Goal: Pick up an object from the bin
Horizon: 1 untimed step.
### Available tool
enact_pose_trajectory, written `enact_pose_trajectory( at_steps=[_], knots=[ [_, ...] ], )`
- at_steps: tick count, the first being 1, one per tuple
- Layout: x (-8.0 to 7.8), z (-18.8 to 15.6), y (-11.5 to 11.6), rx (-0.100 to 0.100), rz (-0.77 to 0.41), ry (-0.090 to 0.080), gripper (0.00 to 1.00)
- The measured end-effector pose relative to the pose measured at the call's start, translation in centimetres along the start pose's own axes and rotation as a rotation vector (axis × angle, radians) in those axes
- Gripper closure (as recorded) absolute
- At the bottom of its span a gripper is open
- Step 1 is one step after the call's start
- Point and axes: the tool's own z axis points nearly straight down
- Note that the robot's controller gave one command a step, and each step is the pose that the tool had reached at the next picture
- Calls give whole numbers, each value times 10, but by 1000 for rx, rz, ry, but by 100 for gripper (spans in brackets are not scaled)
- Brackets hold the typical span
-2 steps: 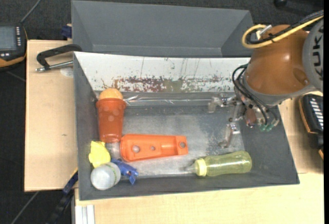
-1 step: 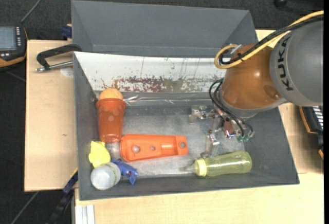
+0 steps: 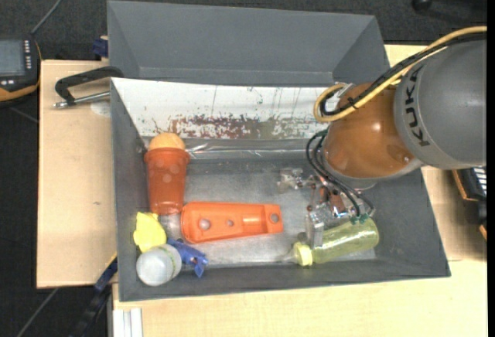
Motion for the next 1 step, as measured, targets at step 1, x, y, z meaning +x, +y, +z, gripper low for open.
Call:
enact_pose_trajectory(
  at_steps=[1],
  knots=[
    [-49,8,38,-1,-52,2,0]
  ],
)
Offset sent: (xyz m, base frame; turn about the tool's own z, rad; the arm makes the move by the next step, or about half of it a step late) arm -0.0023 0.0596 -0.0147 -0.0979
